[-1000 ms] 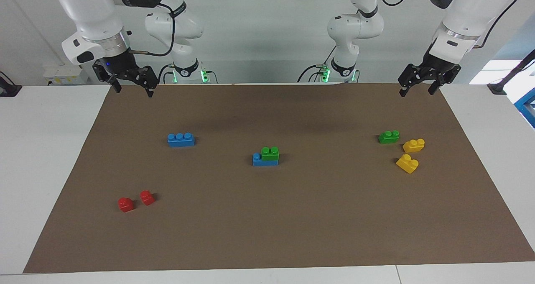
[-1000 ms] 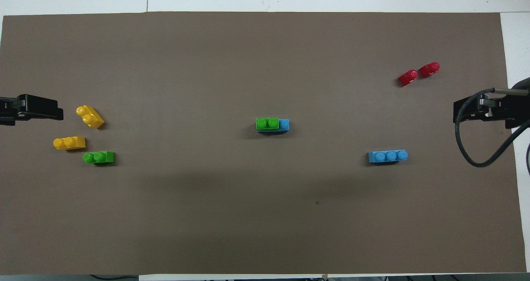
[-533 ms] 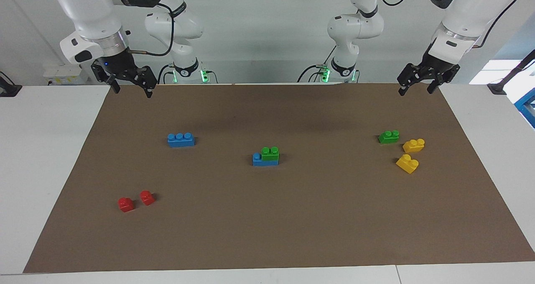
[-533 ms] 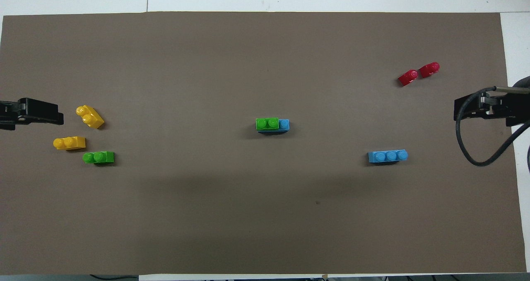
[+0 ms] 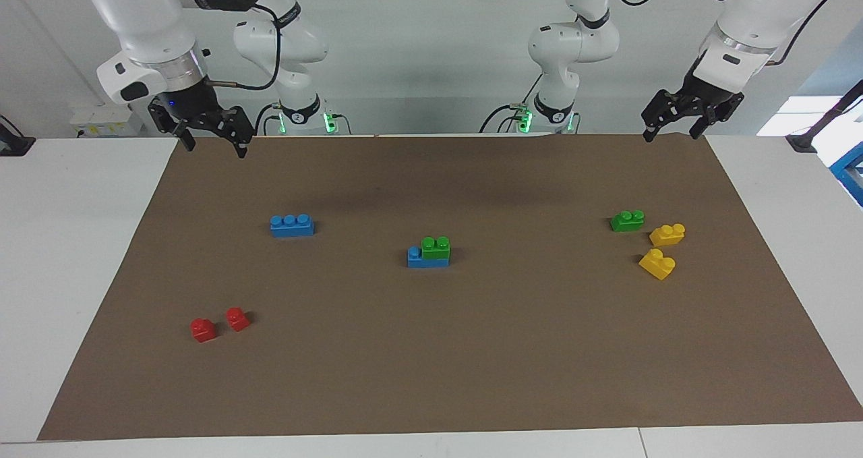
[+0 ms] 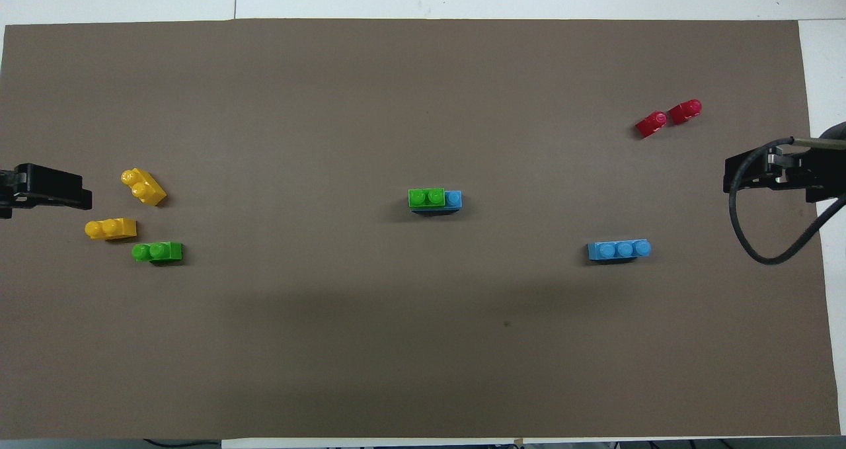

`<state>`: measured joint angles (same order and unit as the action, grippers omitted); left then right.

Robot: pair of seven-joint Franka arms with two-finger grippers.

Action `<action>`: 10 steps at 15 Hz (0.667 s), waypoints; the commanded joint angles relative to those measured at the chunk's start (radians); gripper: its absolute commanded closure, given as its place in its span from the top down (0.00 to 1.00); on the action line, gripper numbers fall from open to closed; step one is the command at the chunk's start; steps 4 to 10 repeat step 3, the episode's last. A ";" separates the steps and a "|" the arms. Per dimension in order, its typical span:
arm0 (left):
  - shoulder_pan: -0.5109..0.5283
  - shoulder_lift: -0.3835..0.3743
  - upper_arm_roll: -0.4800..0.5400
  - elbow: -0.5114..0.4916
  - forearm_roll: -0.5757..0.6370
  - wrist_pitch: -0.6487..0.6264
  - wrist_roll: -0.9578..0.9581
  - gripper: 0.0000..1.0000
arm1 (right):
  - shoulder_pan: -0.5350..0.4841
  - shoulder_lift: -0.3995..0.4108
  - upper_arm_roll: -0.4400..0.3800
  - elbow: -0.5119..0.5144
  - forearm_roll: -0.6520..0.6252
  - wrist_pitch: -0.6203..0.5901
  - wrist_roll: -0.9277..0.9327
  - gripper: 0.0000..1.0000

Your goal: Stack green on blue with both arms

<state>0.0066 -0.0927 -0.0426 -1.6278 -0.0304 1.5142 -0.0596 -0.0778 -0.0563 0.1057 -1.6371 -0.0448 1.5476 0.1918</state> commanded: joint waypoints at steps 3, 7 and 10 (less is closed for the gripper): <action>0.012 0.013 0.000 0.026 -0.006 -0.025 -0.003 1.00 | -0.022 0.006 0.008 0.008 0.026 0.020 -0.015 1.00; 0.012 0.013 0.000 0.026 -0.006 -0.025 -0.003 1.00 | -0.022 0.006 0.008 0.008 0.026 0.020 -0.015 1.00; 0.012 0.013 0.000 0.026 -0.006 -0.025 -0.003 1.00 | -0.022 0.006 0.008 0.008 0.026 0.020 -0.015 1.00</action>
